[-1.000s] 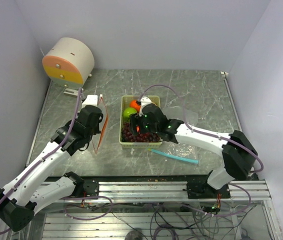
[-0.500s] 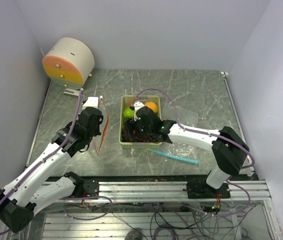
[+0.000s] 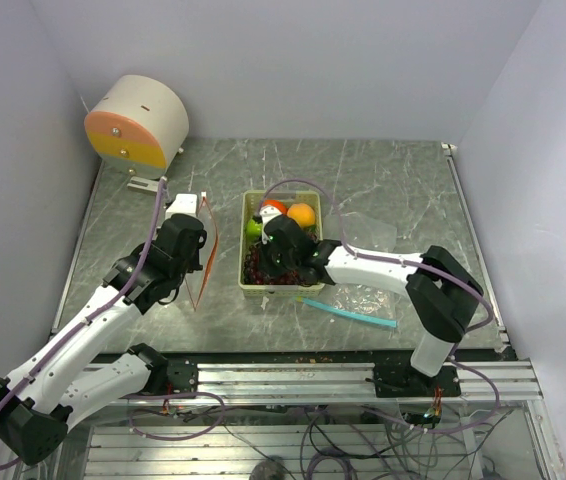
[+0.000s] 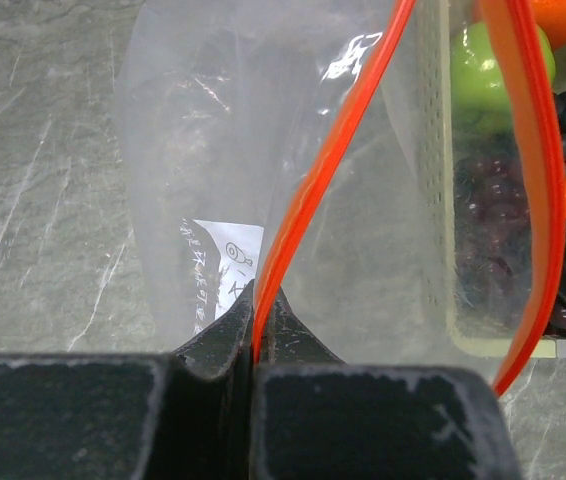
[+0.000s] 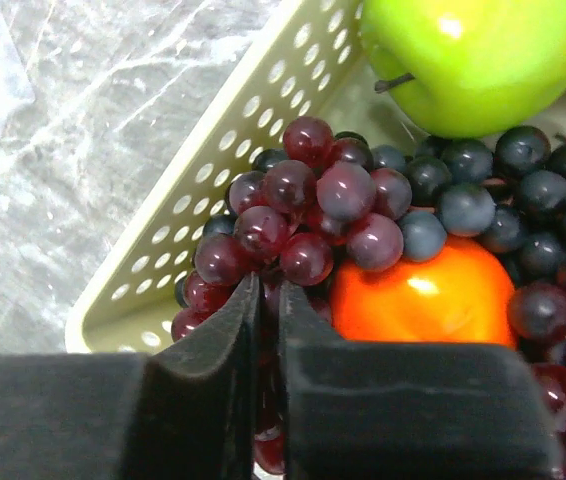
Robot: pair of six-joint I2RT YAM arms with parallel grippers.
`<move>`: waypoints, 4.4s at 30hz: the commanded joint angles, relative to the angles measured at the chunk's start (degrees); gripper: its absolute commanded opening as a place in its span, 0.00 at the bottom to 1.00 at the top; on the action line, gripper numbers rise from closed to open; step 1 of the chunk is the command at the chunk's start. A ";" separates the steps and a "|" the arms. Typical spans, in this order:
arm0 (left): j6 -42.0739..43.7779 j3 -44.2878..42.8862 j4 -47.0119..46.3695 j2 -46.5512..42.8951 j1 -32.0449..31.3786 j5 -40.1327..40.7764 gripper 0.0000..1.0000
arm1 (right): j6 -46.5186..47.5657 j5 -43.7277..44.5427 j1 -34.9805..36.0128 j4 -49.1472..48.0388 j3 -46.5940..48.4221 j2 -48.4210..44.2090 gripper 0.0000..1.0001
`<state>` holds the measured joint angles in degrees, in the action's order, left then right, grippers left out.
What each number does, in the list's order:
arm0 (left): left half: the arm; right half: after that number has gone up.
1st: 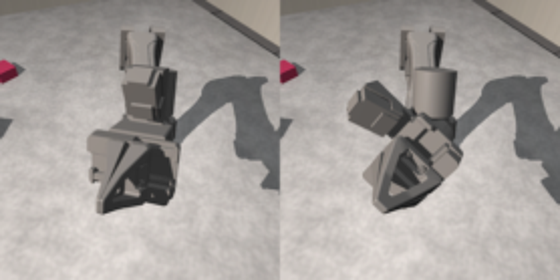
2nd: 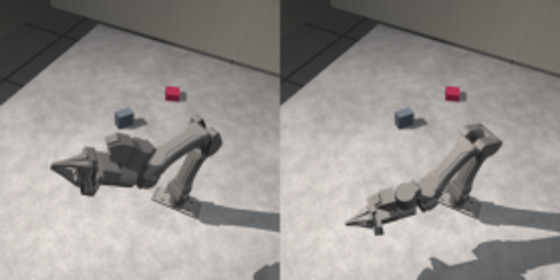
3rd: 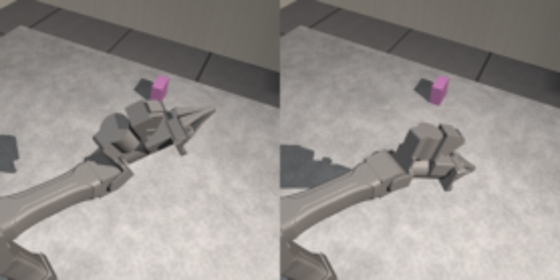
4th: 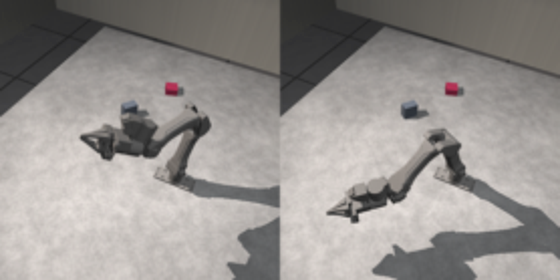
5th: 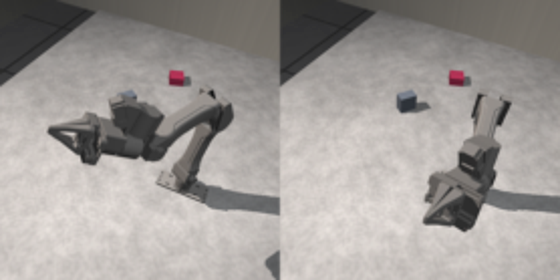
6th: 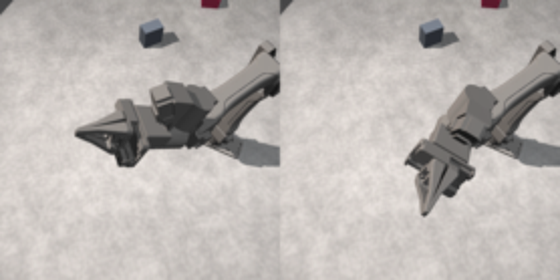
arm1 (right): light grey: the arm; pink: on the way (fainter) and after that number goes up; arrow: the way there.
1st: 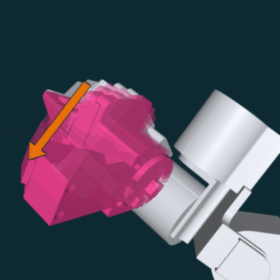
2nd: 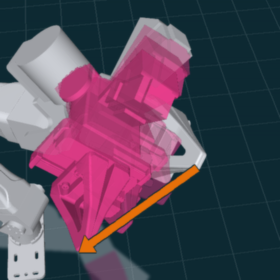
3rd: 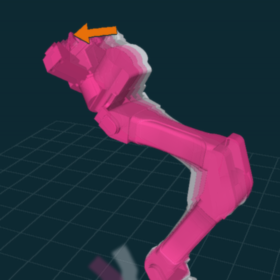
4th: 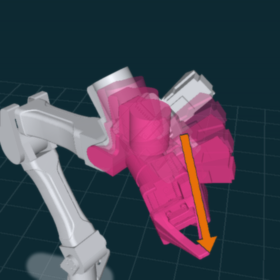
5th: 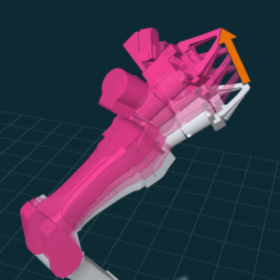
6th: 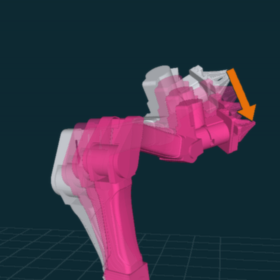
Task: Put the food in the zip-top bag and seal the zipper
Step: Adjust the fake fruit in the bin, then pick up the fake fruit from the bin, then place the fake fruit in the zipper food storage bag.
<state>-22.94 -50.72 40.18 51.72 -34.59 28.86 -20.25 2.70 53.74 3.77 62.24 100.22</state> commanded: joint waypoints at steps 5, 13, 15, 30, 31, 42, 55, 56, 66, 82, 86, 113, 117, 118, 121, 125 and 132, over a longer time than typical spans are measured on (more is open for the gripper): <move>0.18 -1.52 -0.48 -0.88 0.22 0.16 0.07 | -0.25 4.91 -0.02 6.05 2.51 -3.22 0.00; -0.13 -0.82 -2.16 -0.29 0.22 -1.46 0.07 | -2.38 11.59 -0.33 2.54 2.00 -16.17 0.00; -0.36 -0.59 -3.04 0.28 0.22 -2.64 0.07 | -3.34 14.63 -0.73 3.46 1.76 -17.23 0.00; -0.62 0.03 -3.82 0.63 0.25 -4.12 0.07 | -9.20 20.16 -2.90 13.86 1.45 -11.78 0.82; -0.59 0.05 -3.80 0.73 0.23 -4.20 0.07 | -10.03 19.41 -3.03 14.22 1.60 -11.62 0.84; -0.04 0.26 -4.02 0.78 0.22 -4.23 0.07 | -14.04 4.58 -3.22 3.34 -2.65 -14.76 0.85; -0.09 0.28 -3.81 0.69 0.29 -3.82 0.07 | -12.70 0.86 0.82 0.01 -2.30 -11.06 0.85; -0.01 0.27 -3.73 0.62 0.23 -3.81 0.07 | -12.78 1.19 0.84 0.01 -1.96 -10.01 0.85; 0.00 0.26 -3.88 1.10 0.22 -4.16 0.07 | -12.85 6.56 0.89 -3.35 1.00 -1.15 0.79; -0.24 0.09 -4.64 1.91 0.24 -5.06 0.07 | -8.89 14.47 0.77 -3.75 -3.84 -12.03 0.00; -0.86 -0.09 -6.24 2.70 0.22 -6.37 0.07 | -6.58 12.88 0.70 -3.84 -4.52 -19.83 0.00; -7.09 7.06 -30.62 8.51 0.22 -22.91 0.07 | -7.42 -3.65 -1.19 -29.47 -12.21 -31.87 0.00; -8.17 7.59 -31.36 7.54 0.22 -25.24 0.07 | -8.24 -4.09 -1.25 -34.81 -12.50 -26.74 0.00; -8.50 7.79 -31.72 7.52 0.22 -25.94 0.07 | -8.30 -3.88 -1.26 -35.67 -12.43 -25.77 0.00; -9.40 8.09 -32.42 7.46 0.22 -27.77 0.07 | -8.40 -0.71 -1.22 -35.85 -12.55 -23.47 0.00; -9.88 7.65 -31.45 6.33 0.22 -28.67 0.07 | -7.97 4.95 -1.12 -33.08 -14.62 -23.01 0.00; -7.79 2.57 -24.73 4.53 0.22 -25.19 0.07 | -4.11 9.74 -0.08 -24.65 -14.20 -22.32 0.00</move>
<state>-31.92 -43.90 12.84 57.60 -34.59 2.63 -27.57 8.29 52.82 -23.77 46.68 77.71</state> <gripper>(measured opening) 0.075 0.115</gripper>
